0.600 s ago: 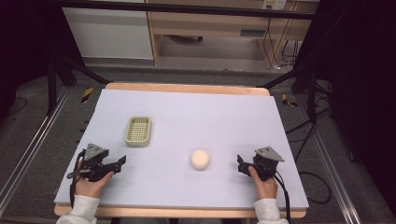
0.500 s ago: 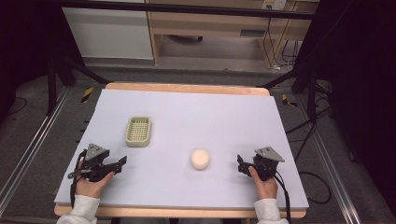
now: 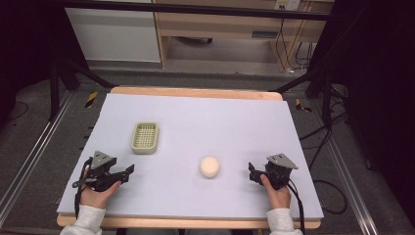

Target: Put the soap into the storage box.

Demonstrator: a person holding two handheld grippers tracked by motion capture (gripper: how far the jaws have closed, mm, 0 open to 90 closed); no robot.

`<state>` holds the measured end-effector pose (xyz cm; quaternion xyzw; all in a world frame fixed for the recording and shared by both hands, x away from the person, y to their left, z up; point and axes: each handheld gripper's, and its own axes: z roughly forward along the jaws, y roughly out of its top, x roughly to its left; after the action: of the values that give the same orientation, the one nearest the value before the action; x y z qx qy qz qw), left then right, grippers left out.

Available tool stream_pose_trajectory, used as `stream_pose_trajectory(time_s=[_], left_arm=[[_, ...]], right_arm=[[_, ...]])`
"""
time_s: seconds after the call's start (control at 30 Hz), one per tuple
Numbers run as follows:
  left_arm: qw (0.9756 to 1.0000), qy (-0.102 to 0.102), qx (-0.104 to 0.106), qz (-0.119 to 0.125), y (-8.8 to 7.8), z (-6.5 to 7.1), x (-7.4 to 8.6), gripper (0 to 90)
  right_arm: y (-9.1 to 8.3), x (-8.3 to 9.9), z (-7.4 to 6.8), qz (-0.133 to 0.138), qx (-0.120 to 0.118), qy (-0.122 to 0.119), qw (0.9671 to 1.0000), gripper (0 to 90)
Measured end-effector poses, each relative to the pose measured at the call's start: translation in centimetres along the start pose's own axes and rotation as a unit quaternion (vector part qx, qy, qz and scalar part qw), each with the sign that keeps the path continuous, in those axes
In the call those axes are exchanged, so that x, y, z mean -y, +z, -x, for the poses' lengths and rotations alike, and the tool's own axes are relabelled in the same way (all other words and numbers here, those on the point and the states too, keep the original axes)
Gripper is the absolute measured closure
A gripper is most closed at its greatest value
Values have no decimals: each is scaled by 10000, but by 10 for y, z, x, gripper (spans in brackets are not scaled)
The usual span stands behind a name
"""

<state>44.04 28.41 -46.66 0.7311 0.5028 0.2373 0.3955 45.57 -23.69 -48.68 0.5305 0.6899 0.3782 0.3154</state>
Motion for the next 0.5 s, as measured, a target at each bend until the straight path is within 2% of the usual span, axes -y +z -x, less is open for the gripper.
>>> stream_pose_trajectory(time_s=[0.37,0.5], left_arm=[[9997,200,111,-16,0,8,-3,251],[9996,208,166,5,1,11,-4,251]], right_arm=[[0,0,0,-9,-3,14,10000,32],[0,0,0,-14,-20,24,10000,33]])
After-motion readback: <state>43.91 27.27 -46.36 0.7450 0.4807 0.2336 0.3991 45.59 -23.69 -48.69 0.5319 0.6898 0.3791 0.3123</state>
